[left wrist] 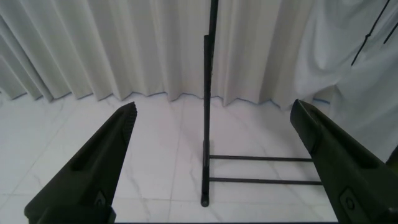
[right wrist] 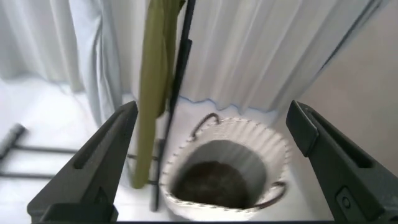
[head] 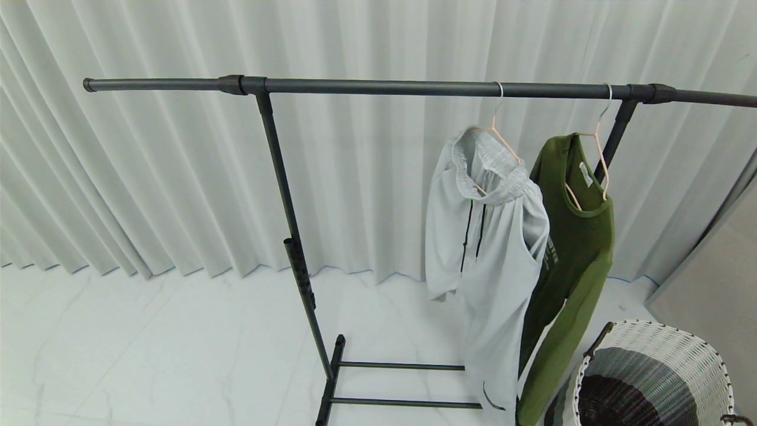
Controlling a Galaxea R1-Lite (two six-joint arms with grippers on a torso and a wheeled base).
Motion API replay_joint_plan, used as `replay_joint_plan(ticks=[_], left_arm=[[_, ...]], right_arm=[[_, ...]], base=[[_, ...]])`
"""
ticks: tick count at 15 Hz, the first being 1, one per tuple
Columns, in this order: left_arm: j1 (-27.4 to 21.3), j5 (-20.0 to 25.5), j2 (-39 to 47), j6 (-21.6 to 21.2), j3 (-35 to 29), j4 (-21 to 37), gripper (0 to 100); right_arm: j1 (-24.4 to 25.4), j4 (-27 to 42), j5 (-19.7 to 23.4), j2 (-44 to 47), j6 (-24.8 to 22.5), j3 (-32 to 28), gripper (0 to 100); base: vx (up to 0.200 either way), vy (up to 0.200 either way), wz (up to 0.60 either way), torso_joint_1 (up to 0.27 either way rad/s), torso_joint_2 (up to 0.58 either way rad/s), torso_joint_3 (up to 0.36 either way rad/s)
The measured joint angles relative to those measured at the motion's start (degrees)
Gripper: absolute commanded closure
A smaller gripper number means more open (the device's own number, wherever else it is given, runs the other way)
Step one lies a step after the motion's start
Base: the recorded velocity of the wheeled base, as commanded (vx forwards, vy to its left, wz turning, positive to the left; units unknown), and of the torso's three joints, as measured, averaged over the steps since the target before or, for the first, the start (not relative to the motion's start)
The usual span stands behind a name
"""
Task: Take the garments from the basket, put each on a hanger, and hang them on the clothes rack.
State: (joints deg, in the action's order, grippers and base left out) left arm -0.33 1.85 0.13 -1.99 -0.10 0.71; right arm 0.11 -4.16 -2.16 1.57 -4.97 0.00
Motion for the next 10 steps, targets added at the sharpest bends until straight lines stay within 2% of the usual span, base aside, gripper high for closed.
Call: replay_joint_plan(ticks=[2, 10], left_arm=[[0.00, 0.00, -0.02, 0.00, 0.00, 0.00, 0], [0.00, 0.00, -0.02, 0.00, 0.00, 0.00, 0]], right_arm=[[-0.11, 3.61, 0.49, -0.87, 4.71, 0.00, 0], [-0.13, 3.94, 0.83, -1.48, 5.60, 0.00, 0]], base=[[0.000, 0.000, 0.00, 0.000, 0.00, 0.000], [0.000, 0.000, 0.00, 0.000, 0.00, 0.000]])
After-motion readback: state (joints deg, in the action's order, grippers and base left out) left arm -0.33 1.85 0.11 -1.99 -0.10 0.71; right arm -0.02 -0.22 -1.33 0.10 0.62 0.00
